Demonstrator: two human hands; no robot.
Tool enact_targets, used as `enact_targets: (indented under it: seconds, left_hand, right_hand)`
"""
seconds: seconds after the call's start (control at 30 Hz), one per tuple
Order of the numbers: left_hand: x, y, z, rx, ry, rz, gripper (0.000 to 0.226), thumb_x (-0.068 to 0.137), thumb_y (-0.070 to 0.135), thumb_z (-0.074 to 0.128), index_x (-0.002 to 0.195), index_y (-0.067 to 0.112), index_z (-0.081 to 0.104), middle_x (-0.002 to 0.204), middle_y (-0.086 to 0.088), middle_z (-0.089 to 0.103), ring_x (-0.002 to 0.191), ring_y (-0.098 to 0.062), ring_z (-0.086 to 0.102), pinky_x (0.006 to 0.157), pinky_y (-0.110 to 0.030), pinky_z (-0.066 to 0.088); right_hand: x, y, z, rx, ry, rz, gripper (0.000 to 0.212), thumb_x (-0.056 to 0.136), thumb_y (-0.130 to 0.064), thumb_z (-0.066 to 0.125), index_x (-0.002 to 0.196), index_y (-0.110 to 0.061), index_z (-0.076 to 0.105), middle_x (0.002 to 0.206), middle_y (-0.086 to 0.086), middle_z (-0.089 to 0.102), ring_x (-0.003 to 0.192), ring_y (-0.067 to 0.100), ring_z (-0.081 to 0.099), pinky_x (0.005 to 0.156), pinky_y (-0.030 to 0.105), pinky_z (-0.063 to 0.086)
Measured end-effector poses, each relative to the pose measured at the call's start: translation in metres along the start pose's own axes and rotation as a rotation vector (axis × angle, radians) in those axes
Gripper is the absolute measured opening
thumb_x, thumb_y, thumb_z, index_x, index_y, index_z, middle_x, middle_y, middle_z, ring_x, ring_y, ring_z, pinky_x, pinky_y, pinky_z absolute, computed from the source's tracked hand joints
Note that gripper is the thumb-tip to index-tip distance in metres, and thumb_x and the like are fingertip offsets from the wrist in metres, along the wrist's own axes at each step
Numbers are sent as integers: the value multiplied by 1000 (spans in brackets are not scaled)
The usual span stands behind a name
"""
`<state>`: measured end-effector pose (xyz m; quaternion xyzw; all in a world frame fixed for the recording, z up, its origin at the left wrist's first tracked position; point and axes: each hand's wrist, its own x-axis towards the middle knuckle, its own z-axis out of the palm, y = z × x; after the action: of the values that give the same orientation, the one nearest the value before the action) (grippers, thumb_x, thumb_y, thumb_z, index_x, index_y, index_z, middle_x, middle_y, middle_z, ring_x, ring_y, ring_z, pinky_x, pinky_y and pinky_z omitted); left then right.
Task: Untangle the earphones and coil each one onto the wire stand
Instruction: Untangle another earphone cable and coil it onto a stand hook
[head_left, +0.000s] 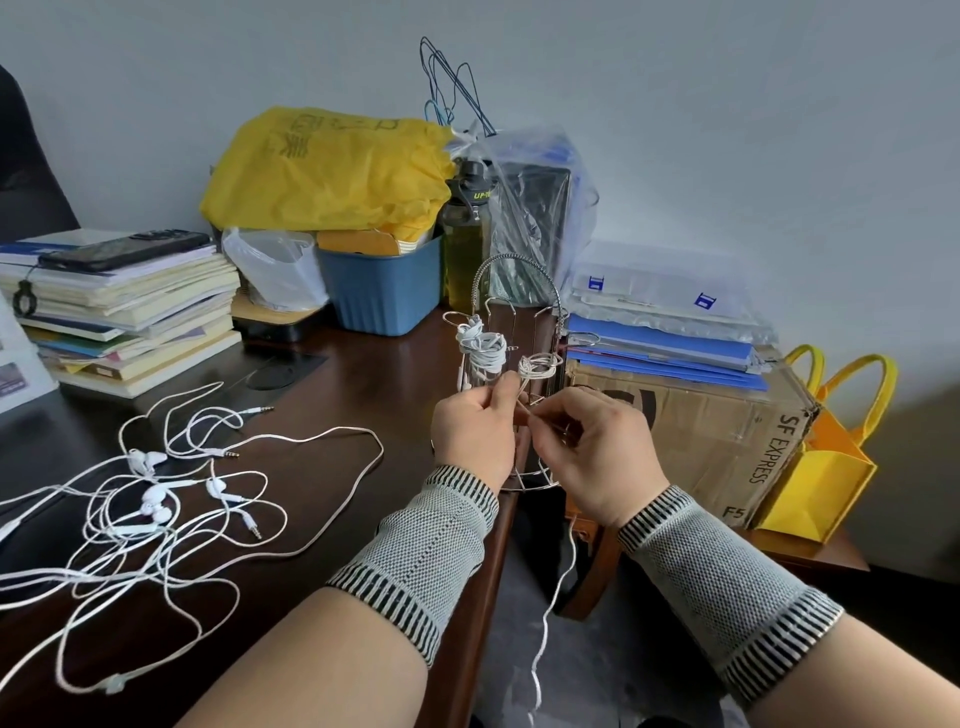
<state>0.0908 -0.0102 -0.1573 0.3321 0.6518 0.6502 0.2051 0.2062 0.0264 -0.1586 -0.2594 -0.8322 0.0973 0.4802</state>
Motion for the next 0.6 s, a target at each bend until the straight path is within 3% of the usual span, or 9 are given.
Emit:
enact_targets:
  seconds: [0.1, 0.27, 0.5, 0.6]
  left_hand:
    - [0, 0, -1, -1, 5, 4, 41, 93, 37, 58, 68, 8, 72, 52, -6, 61, 47, -15, 50, 57, -32, 50]
    - [-1, -1, -1, -10, 0, 9, 40, 93, 28, 58, 55, 20, 68, 55, -2, 68, 39, -5, 46, 53, -25, 42]
    - [-4, 0, 0, -20, -21, -10, 37, 93, 23, 57, 57, 21, 65, 43, 8, 55, 37, -4, 41, 51, -21, 34]
    - [-4, 2, 0, -44, -26, -29, 23, 94, 15, 53, 79, 17, 71, 45, 7, 54, 39, -5, 43, 49, -20, 36]
  right_hand:
    - [1, -1, 0, 108, -55, 199, 7, 83, -16, 72, 79, -21, 68, 66, -17, 60, 59, -3, 57, 58, 6, 43]
    - [8, 2, -2, 318, 12, 453, 11, 83, -14, 72, 74, -19, 69, 64, -2, 65, 54, 3, 53, 56, 21, 50]
    - [14, 4, -1, 388, 28, 504, 16, 82, -12, 72, 71, -21, 66, 60, -7, 58, 52, 4, 47, 54, 22, 44]
    - [13, 3, 0, 375, 13, 488, 18, 84, -12, 71, 71, -23, 67, 58, -9, 59, 49, 1, 48, 53, 21, 44]
